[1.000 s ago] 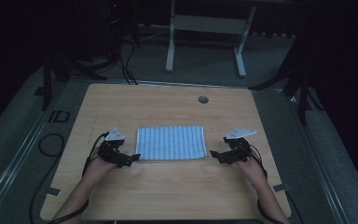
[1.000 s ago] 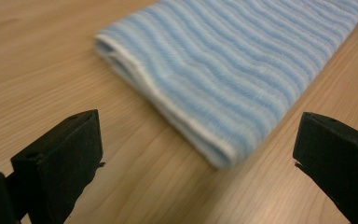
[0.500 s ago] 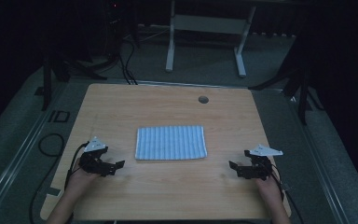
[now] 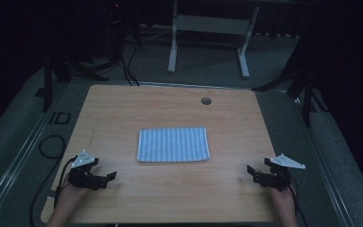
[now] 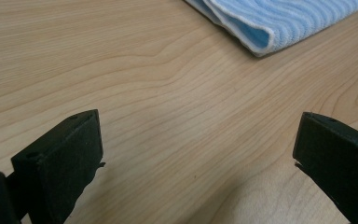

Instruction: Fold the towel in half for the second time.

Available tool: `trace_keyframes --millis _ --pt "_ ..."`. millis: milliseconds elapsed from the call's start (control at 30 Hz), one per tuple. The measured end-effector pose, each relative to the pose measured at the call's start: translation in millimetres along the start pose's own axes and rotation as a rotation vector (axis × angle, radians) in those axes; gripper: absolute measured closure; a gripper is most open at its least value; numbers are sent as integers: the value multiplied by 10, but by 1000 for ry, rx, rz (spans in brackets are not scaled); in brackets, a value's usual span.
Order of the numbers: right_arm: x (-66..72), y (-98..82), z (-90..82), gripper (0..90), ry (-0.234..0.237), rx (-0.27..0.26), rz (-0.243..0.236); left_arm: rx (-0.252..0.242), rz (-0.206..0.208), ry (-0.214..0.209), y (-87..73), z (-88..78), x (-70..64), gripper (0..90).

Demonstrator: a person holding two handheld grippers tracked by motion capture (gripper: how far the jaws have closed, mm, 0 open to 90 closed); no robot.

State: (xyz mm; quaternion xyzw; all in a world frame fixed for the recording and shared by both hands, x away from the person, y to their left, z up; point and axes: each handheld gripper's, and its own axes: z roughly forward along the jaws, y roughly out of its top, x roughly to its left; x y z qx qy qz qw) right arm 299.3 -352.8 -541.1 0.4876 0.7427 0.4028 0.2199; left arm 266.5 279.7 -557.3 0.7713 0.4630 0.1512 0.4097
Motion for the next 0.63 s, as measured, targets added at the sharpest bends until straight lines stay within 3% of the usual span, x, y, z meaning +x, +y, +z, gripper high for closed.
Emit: trace_keyframes --millis 200,300,633 --pt "-19 -20 5 133 -42 -14 11 -3 -9 18 -46 -41 8 14" --pt "-17 -32 8 134 -38 -8 12 5 -7 34 -86 -51 18 14" --pt "-28 -63 36 134 -27 23 9 -17 -43 25 -121 -71 68 14"
